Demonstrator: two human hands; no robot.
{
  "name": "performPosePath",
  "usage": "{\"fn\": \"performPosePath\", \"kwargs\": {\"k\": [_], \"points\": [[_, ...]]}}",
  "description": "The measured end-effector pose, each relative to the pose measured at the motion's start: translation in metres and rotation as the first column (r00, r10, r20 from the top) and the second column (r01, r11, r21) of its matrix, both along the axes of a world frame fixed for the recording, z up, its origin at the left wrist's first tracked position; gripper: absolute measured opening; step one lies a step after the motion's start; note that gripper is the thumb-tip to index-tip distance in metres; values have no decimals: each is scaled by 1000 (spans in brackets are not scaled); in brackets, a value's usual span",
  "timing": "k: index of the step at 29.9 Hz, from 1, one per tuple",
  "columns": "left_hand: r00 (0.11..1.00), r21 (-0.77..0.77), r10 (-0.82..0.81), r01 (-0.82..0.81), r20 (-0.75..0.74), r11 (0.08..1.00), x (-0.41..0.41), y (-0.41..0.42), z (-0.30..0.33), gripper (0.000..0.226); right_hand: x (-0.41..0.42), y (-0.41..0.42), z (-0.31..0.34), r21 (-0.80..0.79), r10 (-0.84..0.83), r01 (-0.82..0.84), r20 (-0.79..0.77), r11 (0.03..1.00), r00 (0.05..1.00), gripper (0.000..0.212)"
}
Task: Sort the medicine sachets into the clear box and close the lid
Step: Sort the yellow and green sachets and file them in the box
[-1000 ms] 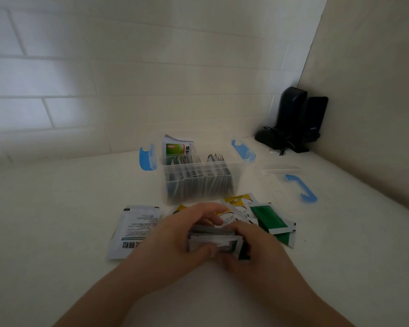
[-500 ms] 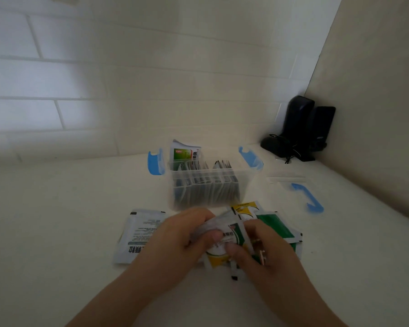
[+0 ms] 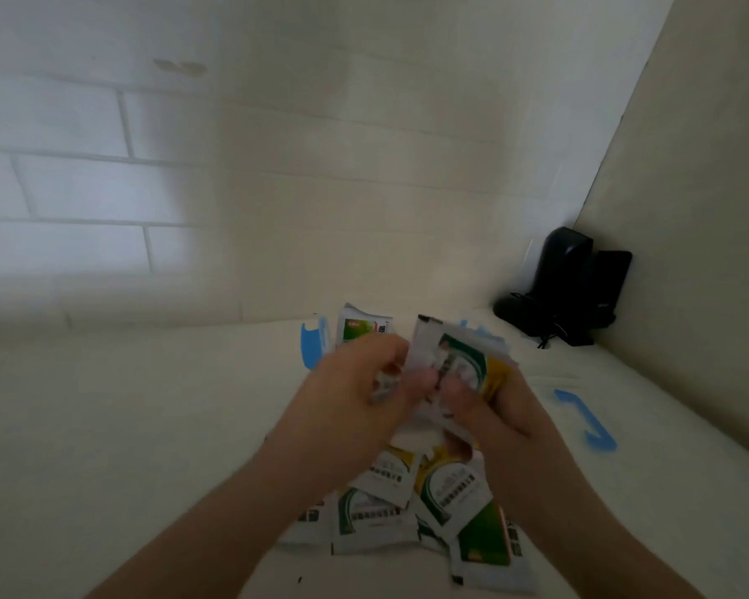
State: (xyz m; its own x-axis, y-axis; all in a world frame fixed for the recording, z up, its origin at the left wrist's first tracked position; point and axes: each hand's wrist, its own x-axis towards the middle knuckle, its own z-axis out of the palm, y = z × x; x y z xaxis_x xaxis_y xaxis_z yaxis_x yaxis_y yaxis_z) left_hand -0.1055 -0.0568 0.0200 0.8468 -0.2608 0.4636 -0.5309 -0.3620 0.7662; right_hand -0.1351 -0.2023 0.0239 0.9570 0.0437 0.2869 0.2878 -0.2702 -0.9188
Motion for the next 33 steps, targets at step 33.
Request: {"fn": "performPosePath", "kwargs": {"k": [33], "points": [[931, 638, -82, -178, 357, 749, 83, 44, -14, 57, 127, 56, 18, -865, 71, -234, -226, 445, 972, 33]]}}
